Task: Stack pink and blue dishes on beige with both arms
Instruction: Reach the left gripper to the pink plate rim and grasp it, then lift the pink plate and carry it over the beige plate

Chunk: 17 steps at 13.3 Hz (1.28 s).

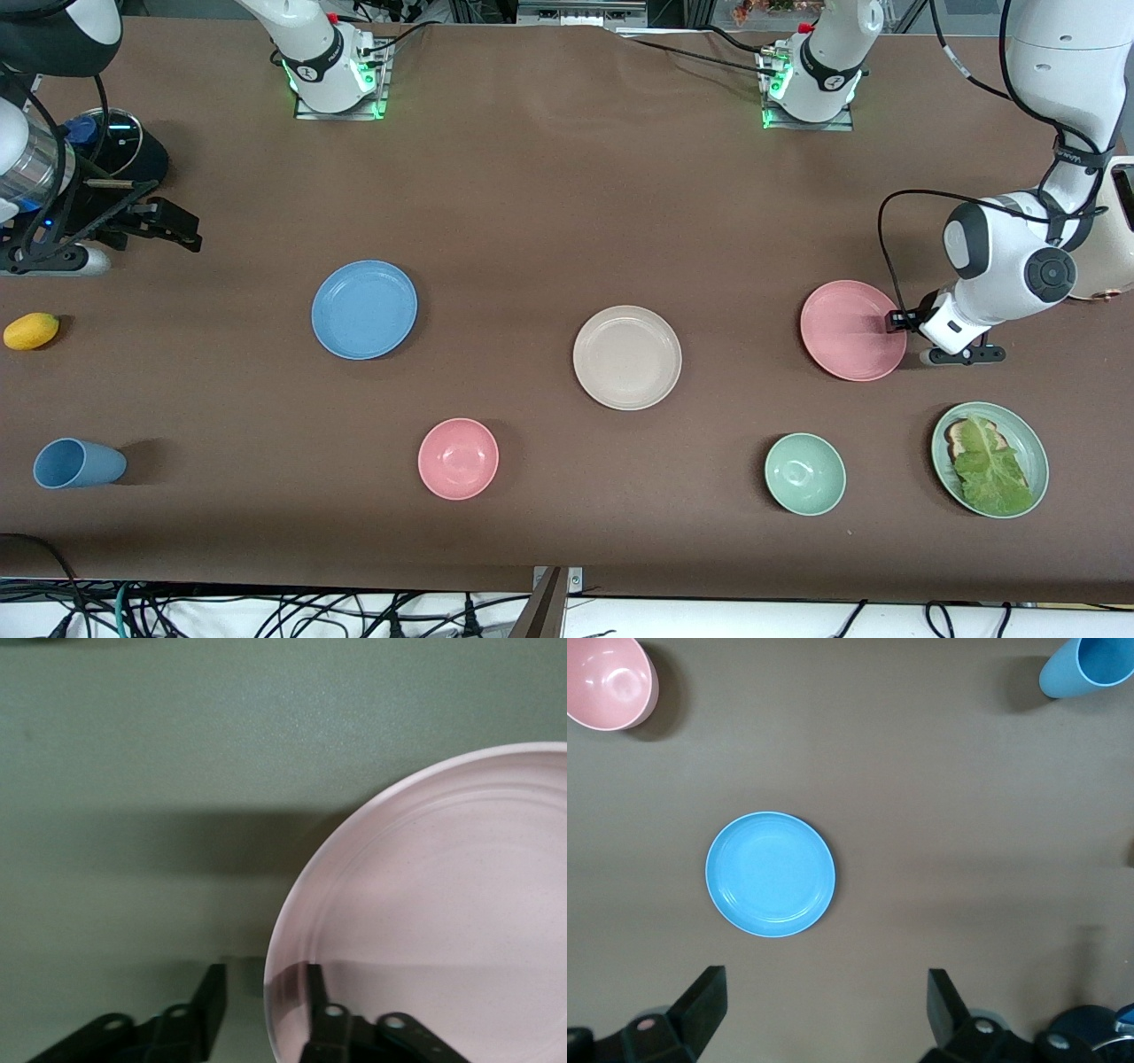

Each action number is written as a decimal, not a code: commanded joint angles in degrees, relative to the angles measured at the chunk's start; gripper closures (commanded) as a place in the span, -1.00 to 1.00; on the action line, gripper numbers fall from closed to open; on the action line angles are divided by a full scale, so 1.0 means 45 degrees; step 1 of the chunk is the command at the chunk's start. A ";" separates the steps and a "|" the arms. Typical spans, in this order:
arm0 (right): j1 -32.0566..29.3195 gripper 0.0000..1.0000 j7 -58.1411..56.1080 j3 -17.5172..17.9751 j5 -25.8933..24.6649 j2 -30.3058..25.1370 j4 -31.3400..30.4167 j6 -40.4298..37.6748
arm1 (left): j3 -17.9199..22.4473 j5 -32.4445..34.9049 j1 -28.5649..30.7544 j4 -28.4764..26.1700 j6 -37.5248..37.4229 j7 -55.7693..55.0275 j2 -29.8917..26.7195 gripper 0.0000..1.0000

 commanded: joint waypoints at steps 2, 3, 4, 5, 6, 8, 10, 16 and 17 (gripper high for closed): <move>-0.0024 -1.00 -0.0206 0.0005 -0.0141 -0.0123 -0.0128 0.0116 | -0.0065 -0.0201 0.0075 0.0314 -0.0133 0.0339 0.0112 1.00; -0.0024 -1.00 -0.0206 0.0005 -0.0141 -0.0123 -0.0128 0.0116 | -0.0085 -0.0201 0.0016 0.0392 -0.0230 0.0242 0.0073 1.00; -0.0024 -1.00 -0.0206 0.0025 -0.0141 -0.0123 -0.0128 0.0116 | -0.0104 -0.0220 -0.0023 0.0722 -0.0733 0.0202 0.0054 1.00; -0.0024 -1.00 -0.0206 0.0006 -0.0141 -0.0123 -0.0148 0.0116 | -0.0104 -0.0394 -0.0043 0.1112 -0.1492 0.0221 -0.0024 1.00; -0.0024 -1.00 -0.0206 0.0005 -0.0160 -0.0123 -0.0148 0.0116 | -0.0182 -0.0860 -0.0062 0.1580 -0.2351 0.0221 -0.0141 1.00; -0.0024 -1.00 -0.0206 0.0005 -0.0160 -0.0123 -0.0148 0.0116 | -0.0416 -0.1391 -0.0062 0.2672 -0.4399 0.0240 -0.0531 1.00; -0.0044 -1.00 -0.0206 0.0005 -0.0160 -0.0123 -0.0148 0.0116 | -0.0767 -0.1470 -0.0062 0.3942 -0.6432 0.0221 -0.0591 1.00; -0.0043 -1.00 -0.0206 0.0005 -0.0160 -0.0162 -0.0148 0.0058 | -0.2403 -0.3697 -0.0101 0.4630 -0.7419 -0.1451 -0.1099 1.00; -0.0044 -1.00 -0.0206 -0.0014 -0.0160 -0.0182 -0.0148 0.0058 | -0.2854 -0.3639 -0.0159 0.4902 -0.7360 -0.2116 -0.0983 1.00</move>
